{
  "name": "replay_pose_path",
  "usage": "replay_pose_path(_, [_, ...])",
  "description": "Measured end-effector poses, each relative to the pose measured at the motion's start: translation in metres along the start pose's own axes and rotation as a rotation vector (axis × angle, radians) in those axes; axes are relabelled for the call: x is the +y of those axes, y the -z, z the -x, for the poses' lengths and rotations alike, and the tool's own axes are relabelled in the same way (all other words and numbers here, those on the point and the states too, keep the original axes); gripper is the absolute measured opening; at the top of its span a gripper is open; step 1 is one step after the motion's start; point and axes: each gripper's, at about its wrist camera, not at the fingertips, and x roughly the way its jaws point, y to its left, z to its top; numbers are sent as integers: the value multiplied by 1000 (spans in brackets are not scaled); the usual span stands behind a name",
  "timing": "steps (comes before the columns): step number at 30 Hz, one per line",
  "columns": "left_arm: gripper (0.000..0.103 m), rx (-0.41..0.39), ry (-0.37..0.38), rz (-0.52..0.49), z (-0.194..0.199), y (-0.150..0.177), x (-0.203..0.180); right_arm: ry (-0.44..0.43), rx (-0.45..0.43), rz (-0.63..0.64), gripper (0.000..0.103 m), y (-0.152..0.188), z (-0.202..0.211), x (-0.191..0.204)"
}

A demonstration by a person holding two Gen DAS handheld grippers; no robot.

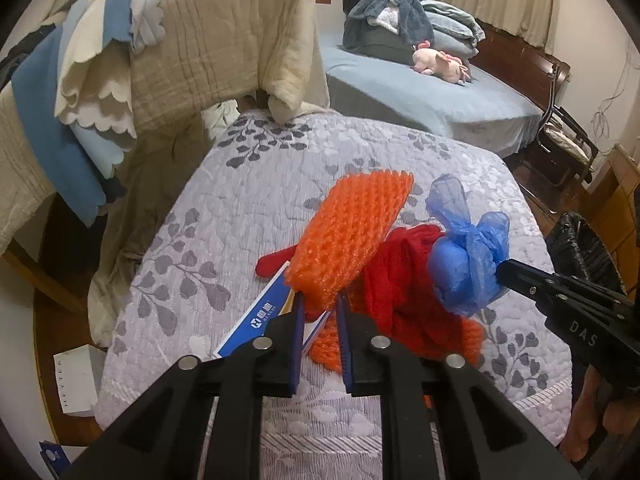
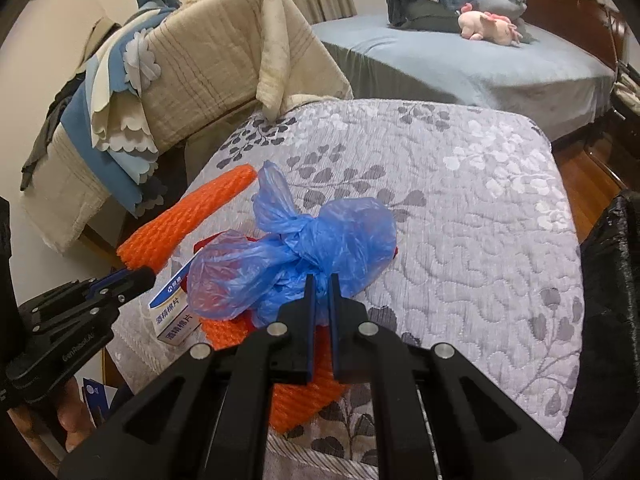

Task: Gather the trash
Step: 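Grasp the orange knitted pad with the left gripper, then drop orange pad into bin with left gripper while right gripper drops blue bag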

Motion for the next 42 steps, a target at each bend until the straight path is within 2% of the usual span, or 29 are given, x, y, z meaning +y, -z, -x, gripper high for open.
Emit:
replay_pose_path(6, [16,9,-25,1,9,4,-13,8,9,23,5,4,18,-12])
replay_pose_path(10, [16,14,-28,0,16,9,-34,6,24,11,5,8,29,-26])
replay_pose_path(18, [16,-12,-30,-49,35,7,-91,28,-9,5,5,10,64,-56])
replay_pose_path(25, [16,-30,-1,-73,45,0,-137,58,-37,-16,5,11,92,-91])
replay_pose_path(33, [16,-23,-1,-74,44,-2,-182,97,-54,-29,5,12,118,-131])
replay_pose_path(42, [16,14,47,-102,31,4,-254,200,-68,-61,5,18,147,-196])
